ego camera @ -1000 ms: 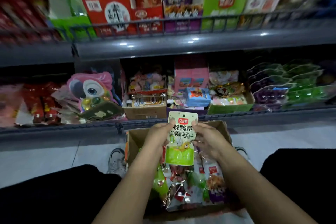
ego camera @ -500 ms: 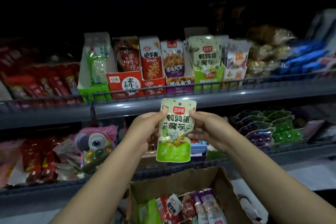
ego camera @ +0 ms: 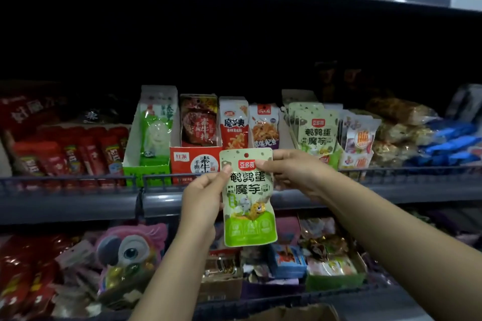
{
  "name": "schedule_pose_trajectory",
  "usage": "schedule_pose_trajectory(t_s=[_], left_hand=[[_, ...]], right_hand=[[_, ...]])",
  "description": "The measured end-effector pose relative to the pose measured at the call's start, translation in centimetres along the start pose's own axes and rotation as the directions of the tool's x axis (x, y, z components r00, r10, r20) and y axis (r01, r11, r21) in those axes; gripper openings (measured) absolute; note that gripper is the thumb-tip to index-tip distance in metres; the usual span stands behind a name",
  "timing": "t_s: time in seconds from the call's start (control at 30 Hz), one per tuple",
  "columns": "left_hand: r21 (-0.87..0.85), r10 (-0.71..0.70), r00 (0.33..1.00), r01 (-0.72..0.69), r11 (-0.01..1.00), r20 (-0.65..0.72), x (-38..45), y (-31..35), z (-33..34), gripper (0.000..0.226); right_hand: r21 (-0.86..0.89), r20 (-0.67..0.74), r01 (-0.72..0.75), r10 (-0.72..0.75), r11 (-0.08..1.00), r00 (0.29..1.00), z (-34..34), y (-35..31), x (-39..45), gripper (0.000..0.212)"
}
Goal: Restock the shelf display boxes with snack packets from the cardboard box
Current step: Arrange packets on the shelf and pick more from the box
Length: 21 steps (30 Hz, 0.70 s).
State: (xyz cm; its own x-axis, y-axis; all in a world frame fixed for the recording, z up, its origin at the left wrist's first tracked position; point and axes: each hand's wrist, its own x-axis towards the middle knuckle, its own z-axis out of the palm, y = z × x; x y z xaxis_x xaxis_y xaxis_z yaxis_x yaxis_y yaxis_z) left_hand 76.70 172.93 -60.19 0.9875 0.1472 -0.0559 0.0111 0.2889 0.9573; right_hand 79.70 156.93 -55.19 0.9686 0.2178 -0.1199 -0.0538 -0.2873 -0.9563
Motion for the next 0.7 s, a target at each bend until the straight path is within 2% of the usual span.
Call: schedule_pose_trajectory(t_s=[0.17, 0.33, 0.43, 0.6, 0.7], left_hand=[[0.007, 0.081, 0.996, -0.081, 0.997, -0.021, 1.2, 0.5, 0.2, 0.022], [0.011, 0.107, 0.994, -0.108, 0.994, 0.028, 2.3, 1.1, 2.4, 0.027], [0.052, 0.129, 0.989, -0.133, 0.99, 0.077, 2.4, 1.0, 4.3, 0.032], [-0.006, 0.099, 0.977, -0.1, 0.995, 0.19, 2.3, 1.7, 8.9, 0.03], [-0.03, 0.128, 0.966, -0.124, 0.992, 0.224, 3.2, 3.0, 12.2, 0.027]], right_hand=[[-0.175, 0.018, 0.011, -0.008, 0.984, 1.0, -0.4, -2.1, 1.2, 0.008], [-0.121, -0.053, 0.068, -0.075, 0.99, 0.996, -2.5, -2.5, 1.0, 0.01], [-0.164, -0.118, 0.102, -0.122, 0.981, 0.985, -4.7, -3.3, -0.4, 0.005], [-0.387, -0.237, 0.18, -0.286, 0.904, 0.929, -9.2, -5.0, -2.5, 0.018], [-0.416, -0.311, 0.216, -0.361, 0.883, 0.879, -11.5, -6.2, -2.7, 0.018]])
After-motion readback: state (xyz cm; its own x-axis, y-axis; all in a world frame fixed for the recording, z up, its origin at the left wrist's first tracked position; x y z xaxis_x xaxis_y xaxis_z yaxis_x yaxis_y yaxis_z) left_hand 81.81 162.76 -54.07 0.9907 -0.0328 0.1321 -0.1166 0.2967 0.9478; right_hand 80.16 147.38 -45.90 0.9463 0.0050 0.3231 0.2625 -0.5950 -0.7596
